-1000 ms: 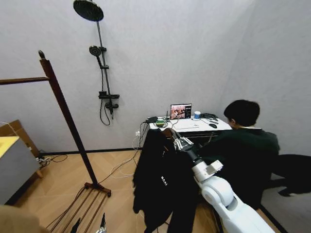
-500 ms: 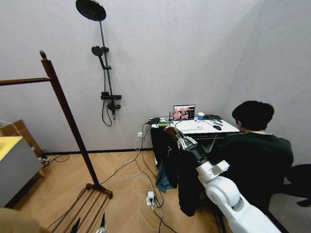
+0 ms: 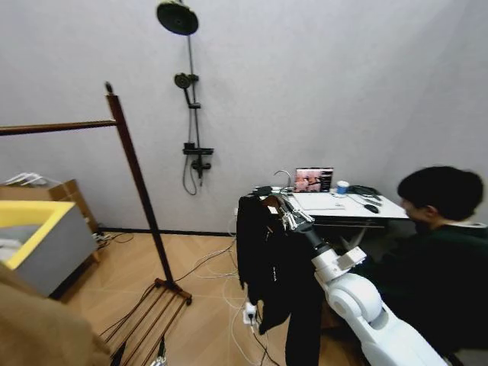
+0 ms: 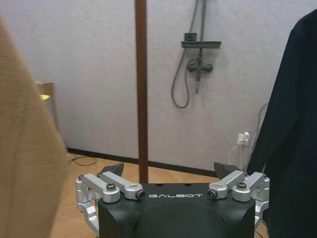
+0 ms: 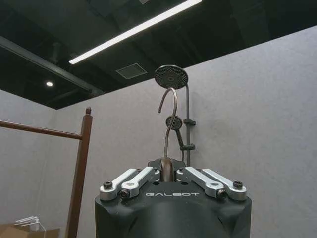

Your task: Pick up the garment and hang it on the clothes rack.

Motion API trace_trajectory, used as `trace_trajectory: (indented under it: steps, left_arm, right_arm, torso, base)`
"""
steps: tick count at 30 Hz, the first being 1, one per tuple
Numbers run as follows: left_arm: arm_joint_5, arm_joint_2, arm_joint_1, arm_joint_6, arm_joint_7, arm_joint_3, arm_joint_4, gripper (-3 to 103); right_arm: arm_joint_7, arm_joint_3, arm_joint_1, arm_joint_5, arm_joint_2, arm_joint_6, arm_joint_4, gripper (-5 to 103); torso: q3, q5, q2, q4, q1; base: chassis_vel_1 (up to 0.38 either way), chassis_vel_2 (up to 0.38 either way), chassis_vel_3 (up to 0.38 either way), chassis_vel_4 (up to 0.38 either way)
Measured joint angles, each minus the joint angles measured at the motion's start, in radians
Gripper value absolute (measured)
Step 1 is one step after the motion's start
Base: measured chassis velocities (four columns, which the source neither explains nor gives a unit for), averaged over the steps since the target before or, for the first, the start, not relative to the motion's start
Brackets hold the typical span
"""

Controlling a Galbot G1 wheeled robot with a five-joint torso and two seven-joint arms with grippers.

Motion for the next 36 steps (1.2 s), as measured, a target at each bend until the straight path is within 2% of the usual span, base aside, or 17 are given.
trace_trajectory:
  steps: [31, 36]
  left_arm:
    - [0.0, 0.0, 0.0, 0.0, 0.0, 0.0, 0.0, 100]
    - [0.0, 0.0, 0.0, 0.0, 0.0, 0.0, 0.0, 100]
  right_arm:
    - [0.005, -0.005, 0.02, 0.008, -0.002, -0.011, -0.001, 9]
    - [0.005, -0.012, 0.033, 0.02, 0.002, -0.022, -0.004, 9]
  torso:
    - [0.0, 0.0001, 0.0, 0.0001, 0.0]
    - [0.0, 0.0003, 0.0, -0.0006, 0.0]
  base:
    - [0.125, 0.127, 0.124, 0.125]
    - [0.106, 0.12, 0.149, 0.125]
